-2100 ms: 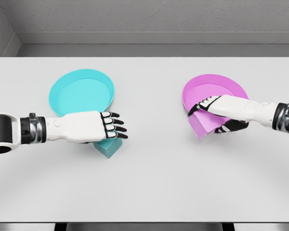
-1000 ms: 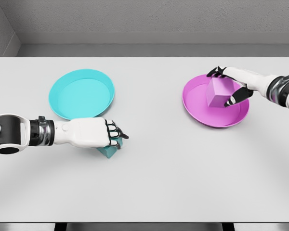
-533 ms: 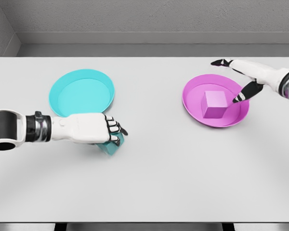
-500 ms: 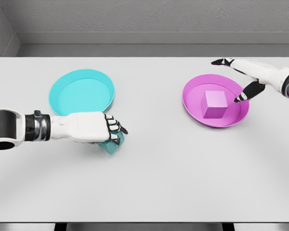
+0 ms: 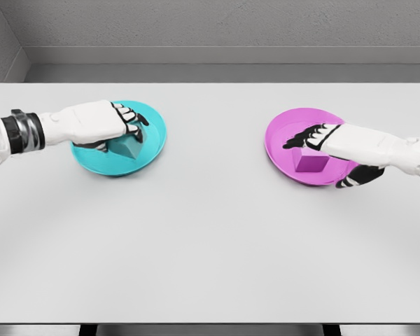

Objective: Place the blocks in the corresponding plates according to their colors

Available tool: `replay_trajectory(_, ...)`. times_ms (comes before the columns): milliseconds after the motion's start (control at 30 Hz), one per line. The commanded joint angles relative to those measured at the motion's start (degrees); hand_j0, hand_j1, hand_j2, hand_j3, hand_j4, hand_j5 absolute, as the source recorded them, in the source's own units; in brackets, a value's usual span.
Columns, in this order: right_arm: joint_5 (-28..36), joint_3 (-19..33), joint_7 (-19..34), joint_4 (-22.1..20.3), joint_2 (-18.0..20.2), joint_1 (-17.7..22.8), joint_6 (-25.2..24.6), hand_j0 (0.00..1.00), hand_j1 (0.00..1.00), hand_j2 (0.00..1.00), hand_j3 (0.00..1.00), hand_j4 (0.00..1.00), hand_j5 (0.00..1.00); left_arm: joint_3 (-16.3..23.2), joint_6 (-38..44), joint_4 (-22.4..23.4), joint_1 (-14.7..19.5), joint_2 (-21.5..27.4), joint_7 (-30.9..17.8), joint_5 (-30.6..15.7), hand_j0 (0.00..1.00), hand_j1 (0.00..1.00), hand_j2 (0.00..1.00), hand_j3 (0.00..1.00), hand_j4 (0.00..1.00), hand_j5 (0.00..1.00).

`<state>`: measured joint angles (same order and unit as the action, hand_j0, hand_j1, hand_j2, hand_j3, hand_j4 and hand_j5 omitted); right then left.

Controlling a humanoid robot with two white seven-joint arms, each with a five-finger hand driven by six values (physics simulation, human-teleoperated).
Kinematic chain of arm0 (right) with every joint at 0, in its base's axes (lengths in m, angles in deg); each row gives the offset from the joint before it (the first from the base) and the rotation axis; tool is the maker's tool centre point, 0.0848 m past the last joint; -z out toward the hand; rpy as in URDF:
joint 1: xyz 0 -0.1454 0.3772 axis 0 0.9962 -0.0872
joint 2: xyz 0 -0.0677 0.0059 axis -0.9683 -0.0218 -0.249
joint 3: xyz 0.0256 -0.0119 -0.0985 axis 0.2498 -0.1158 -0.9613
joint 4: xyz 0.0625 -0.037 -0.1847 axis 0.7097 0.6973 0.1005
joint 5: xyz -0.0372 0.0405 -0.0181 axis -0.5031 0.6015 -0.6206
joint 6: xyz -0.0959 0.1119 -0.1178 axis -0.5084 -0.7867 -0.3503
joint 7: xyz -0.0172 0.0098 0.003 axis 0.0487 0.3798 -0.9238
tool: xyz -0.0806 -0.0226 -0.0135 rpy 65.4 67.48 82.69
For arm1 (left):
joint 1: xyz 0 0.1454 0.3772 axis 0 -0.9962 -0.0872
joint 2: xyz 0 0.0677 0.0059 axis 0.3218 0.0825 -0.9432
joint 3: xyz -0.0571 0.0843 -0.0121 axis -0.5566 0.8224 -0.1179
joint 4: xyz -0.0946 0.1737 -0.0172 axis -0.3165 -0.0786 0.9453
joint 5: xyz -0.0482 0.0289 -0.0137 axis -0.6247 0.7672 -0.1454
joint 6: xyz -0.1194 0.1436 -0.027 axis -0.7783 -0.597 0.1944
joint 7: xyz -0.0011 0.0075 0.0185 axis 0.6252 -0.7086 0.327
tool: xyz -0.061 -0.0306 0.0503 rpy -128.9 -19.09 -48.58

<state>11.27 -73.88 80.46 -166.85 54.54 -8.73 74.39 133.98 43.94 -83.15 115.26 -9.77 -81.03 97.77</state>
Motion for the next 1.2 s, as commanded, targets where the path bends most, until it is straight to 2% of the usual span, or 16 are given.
replay_trajectory(0,0.26,3.56,-0.03,0.14,0.52,0.79,2.28,1.00,1.00,1.00,1.00,1.00,1.00,-0.52,0.11,7.30,0.26,-3.44,-0.05,1.35,0.50,0.50,0.50,0.50,0.50,0.50)
replay_trajectory(33,0.26,4.96,-0.03,0.23,0.52,2.11,2.28,1.00,1.00,1.00,1.00,1.00,1.00,-0.61,0.11,8.44,0.70,-3.88,-0.05,1.70,0.50,0.50,0.50,0.50,0.50,0.50)
replay_trajectory(100,0.26,5.59,-0.03,0.49,0.43,2.38,2.28,1.00,1.00,1.00,1.00,1.00,1.00,-0.52,0.11,9.59,0.88,-4.67,-0.14,2.05,0.58,0.58,0.58,0.58,0.58,0.58)
replay_trajectory(167,0.26,5.59,-0.12,0.67,0.43,2.46,2.02,1.00,1.00,1.00,1.00,1.00,1.00,-0.52,0.11,9.68,0.88,-5.11,-0.14,2.14,0.79,0.79,0.79,0.79,0.79,0.79)
replay_trajectory(200,0.26,5.76,-0.12,0.67,0.43,2.46,1.67,1.00,1.00,1.00,1.00,1.00,1.00,-0.52,0.11,9.68,0.88,-5.37,-0.14,2.14,0.96,0.96,0.96,0.96,0.96,0.96)
replay_trajectory(233,0.17,6.38,-0.03,0.67,0.26,2.46,1.66,1.00,1.00,1.00,1.00,1.00,1.00,-0.43,0.11,9.68,1.05,-5.55,-0.14,2.32,1.00,1.00,1.00,1.00,1.00,1.00)
replay_trajectory(500,0.17,7.26,-0.21,2.43,0.08,2.46,1.49,1.00,1.00,1.00,1.00,1.00,1.00,-0.52,0.11,8.80,1.23,-4.67,-0.05,1.97,1.00,1.00,1.00,1.00,1.00,1.00)
replay_trajectory(600,0.08,7.08,-0.21,2.87,0.08,2.29,0.70,1.00,1.00,1.00,1.00,1.00,1.00,-0.52,0.11,2.83,0.62,0.51,-0.05,-0.67,1.00,1.00,1.00,1.00,1.00,1.00)
replay_trajectory(667,0.08,7.08,-0.12,3.04,0.08,2.29,-1.59,1.00,1.00,1.00,1.00,1.00,1.00,-0.52,0.11,0.98,0.27,3.94,-0.05,-4.01,1.00,1.00,1.00,1.00,1.00,1.00)
replay_trajectory(767,0.08,6.90,-0.12,2.87,-0.18,2.29,-1.59,1.00,1.00,1.00,1.00,1.00,1.00,-0.52,0.11,-0.96,0.18,9.04,-0.05,-8.93,1.00,1.00,1.00,1.00,1.00,1.00)
replay_trajectory(900,-0.01,6.90,-0.12,2.87,-0.01,2.64,-1.59,1.00,1.00,1.00,1.00,1.00,1.00,-0.61,0.11,-0.96,0.09,13.35,0.04,-17.36,1.00,1.00,1.00,1.00,1.00,1.00)
replay_trajectory(1167,-0.01,6.82,-0.12,2.78,0.08,3.08,-1.59,1.00,1.00,1.00,1.00,1.00,1.00,-3.07,0.11,-1.13,-3.51,15.63,0.12,-17.63,1.00,1.00,1.00,1.00,1.00,1.00)
